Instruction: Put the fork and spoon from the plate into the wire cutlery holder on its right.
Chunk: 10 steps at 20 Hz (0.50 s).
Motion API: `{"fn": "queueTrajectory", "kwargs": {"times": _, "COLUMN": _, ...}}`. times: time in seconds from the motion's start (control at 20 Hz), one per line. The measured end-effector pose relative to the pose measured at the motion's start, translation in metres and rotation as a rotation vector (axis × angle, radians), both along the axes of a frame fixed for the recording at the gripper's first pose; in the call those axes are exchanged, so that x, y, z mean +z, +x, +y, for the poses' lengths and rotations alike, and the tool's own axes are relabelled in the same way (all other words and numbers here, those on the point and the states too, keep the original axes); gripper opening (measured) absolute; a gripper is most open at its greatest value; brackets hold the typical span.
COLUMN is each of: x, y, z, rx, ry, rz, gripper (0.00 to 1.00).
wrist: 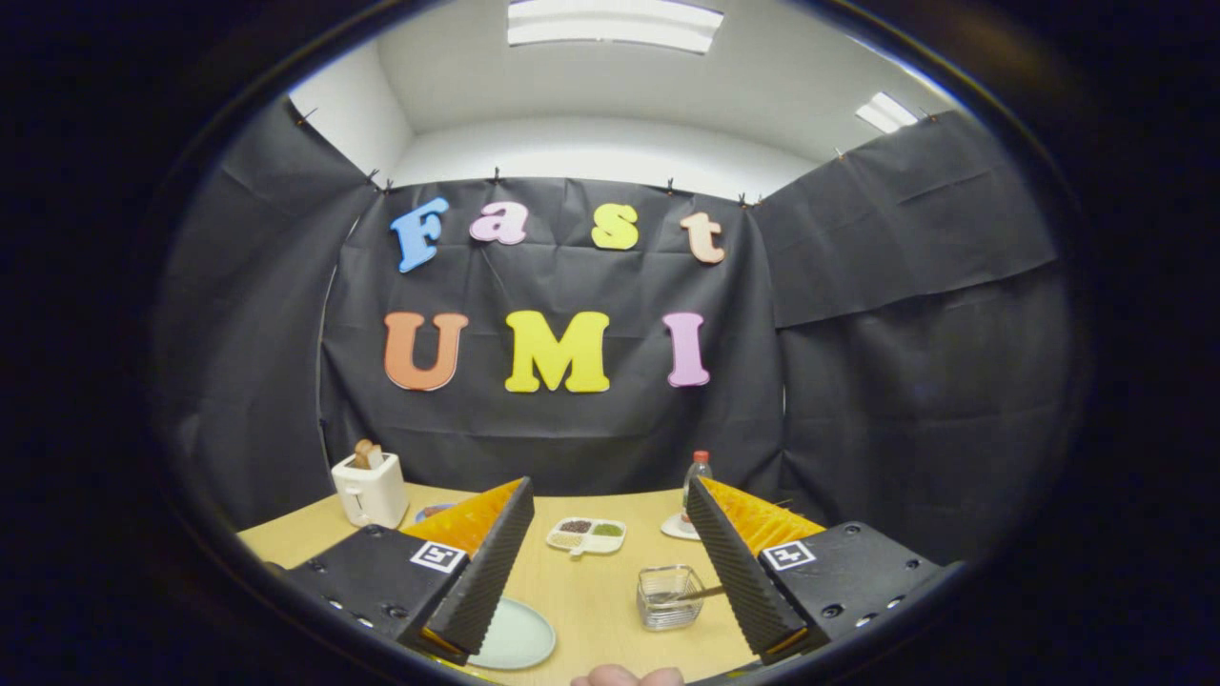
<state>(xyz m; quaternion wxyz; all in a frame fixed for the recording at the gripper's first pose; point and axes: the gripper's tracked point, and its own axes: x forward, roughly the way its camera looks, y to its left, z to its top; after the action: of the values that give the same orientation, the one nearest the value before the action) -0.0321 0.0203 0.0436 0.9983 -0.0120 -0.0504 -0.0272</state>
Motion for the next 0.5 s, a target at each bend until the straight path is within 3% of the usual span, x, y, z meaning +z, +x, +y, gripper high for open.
{"fn": "queueTrajectory", "kwargs": {"times": 0.5, "x": -0.0060, "y": 0.0063, "z": -0.0039, "rx": -0.008, "ry": 0.020, "rz": 0.005, "gripper": 0.97}}
